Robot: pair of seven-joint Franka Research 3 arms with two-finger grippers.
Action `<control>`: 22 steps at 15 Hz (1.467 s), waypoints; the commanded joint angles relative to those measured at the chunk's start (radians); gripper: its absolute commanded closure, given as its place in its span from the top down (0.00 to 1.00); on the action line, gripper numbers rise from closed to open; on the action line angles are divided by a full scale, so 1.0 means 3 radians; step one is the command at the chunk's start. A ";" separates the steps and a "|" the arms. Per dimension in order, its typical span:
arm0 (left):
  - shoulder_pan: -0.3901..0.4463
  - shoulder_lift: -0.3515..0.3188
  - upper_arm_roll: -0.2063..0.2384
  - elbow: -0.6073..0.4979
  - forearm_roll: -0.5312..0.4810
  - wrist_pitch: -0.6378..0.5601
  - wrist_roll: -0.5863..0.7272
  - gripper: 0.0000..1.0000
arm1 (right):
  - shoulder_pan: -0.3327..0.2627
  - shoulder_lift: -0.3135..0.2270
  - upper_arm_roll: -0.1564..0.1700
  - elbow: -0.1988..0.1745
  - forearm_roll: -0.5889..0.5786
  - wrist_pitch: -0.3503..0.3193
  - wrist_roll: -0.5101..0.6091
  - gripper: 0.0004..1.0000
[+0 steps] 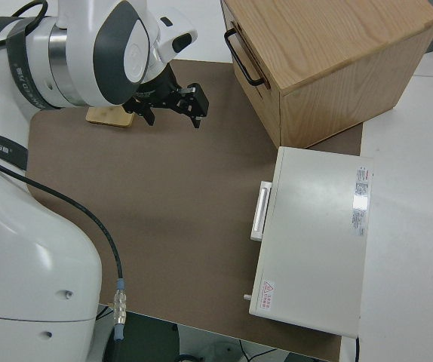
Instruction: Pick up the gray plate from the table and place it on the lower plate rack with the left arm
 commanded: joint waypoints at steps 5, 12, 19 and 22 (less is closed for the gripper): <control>-0.0037 -0.0068 -0.0014 0.0167 -0.0145 0.0024 -0.0002 1.00 | 0.0024 0.0001 -0.0020 0.0022 0.0009 -0.0003 0.0013 0.98; -0.0042 -0.0047 -0.0024 0.0883 -0.1030 -0.0017 0.0498 1.00 | 0.0024 0.0001 -0.0020 0.0022 0.0009 -0.0003 0.0013 0.98; -0.0042 -0.0042 -0.0024 0.1309 -0.1894 0.0044 0.1367 1.00 | 0.0024 0.0001 -0.0020 0.0022 0.0009 -0.0003 0.0013 0.98; -0.0037 -0.0032 -0.0019 0.1533 -0.2410 0.0044 0.1643 1.00 | 0.0024 0.0001 -0.0020 0.0022 0.0009 -0.0003 0.0013 0.98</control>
